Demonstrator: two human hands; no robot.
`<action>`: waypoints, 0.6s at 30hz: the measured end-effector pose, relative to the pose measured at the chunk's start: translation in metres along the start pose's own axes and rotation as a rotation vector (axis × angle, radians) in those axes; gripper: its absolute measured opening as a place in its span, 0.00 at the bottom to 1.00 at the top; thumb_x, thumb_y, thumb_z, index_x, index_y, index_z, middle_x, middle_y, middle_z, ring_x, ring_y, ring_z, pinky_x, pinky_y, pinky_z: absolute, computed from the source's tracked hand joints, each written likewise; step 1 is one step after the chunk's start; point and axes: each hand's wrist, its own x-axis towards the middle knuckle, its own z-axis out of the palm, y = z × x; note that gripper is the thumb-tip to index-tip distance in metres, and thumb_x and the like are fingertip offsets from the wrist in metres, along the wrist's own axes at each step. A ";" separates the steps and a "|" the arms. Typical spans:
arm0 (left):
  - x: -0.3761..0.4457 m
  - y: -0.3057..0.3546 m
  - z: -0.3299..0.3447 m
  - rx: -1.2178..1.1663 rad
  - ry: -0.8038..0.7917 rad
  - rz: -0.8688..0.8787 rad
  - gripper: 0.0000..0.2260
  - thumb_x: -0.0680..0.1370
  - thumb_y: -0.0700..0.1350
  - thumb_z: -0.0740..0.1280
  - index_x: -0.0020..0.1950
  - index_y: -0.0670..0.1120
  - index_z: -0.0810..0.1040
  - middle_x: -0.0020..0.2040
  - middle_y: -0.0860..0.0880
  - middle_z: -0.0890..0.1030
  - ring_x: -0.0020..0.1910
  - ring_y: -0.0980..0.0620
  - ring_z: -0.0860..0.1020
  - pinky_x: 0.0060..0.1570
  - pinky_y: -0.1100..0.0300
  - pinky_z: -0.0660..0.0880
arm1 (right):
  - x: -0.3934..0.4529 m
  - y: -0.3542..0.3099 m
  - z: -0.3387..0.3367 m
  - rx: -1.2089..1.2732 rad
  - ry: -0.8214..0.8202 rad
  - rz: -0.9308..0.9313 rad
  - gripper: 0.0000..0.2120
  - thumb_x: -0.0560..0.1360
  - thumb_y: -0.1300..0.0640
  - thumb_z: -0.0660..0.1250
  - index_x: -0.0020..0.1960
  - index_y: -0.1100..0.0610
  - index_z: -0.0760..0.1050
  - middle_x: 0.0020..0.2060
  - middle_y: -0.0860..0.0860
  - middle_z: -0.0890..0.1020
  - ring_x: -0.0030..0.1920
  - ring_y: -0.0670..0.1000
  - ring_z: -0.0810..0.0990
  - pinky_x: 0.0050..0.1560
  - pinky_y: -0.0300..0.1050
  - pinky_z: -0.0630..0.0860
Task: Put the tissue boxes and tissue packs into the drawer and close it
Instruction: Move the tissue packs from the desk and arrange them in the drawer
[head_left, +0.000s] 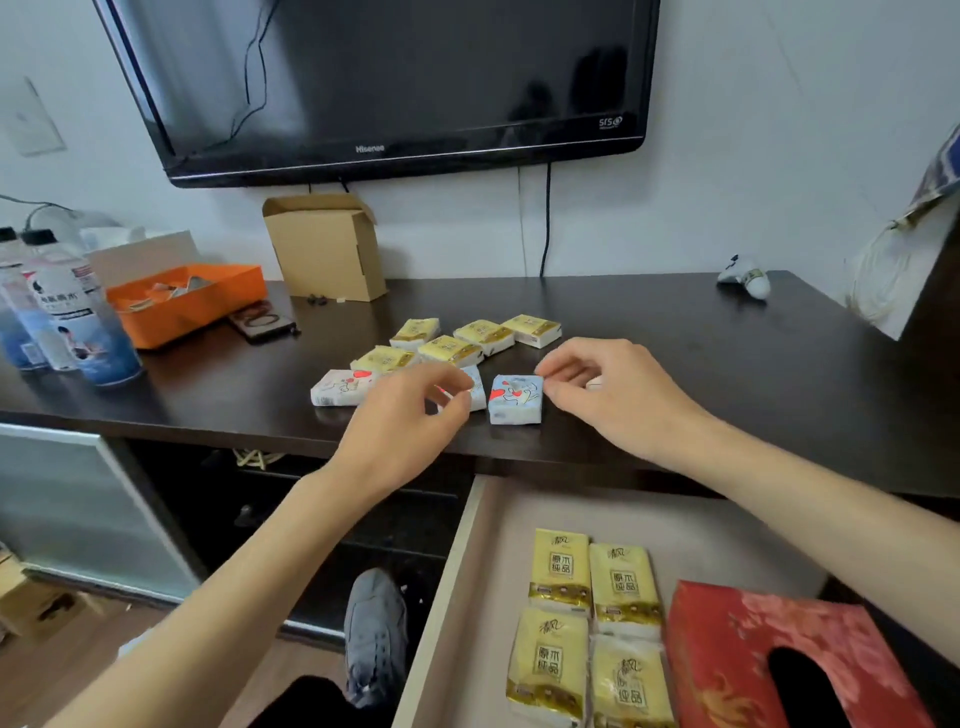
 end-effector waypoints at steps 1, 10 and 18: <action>0.013 -0.005 0.000 0.030 0.014 -0.002 0.09 0.79 0.50 0.66 0.56 0.53 0.82 0.48 0.61 0.81 0.48 0.61 0.79 0.48 0.56 0.80 | 0.017 0.002 0.004 0.002 0.003 -0.006 0.09 0.77 0.61 0.70 0.54 0.52 0.85 0.45 0.44 0.86 0.44 0.42 0.83 0.44 0.28 0.74; 0.134 -0.051 0.024 0.380 -0.080 -0.132 0.15 0.74 0.55 0.67 0.58 0.52 0.81 0.56 0.51 0.83 0.51 0.50 0.80 0.50 0.50 0.80 | 0.146 0.033 0.044 -0.273 -0.098 -0.016 0.20 0.78 0.65 0.67 0.69 0.55 0.76 0.63 0.52 0.81 0.62 0.52 0.79 0.63 0.50 0.77; 0.163 -0.073 0.041 0.509 -0.210 -0.082 0.17 0.71 0.60 0.73 0.51 0.50 0.83 0.46 0.51 0.83 0.43 0.52 0.80 0.37 0.57 0.75 | 0.195 0.047 0.063 -0.633 -0.325 -0.090 0.17 0.78 0.57 0.69 0.66 0.52 0.80 0.64 0.52 0.81 0.61 0.56 0.80 0.56 0.52 0.78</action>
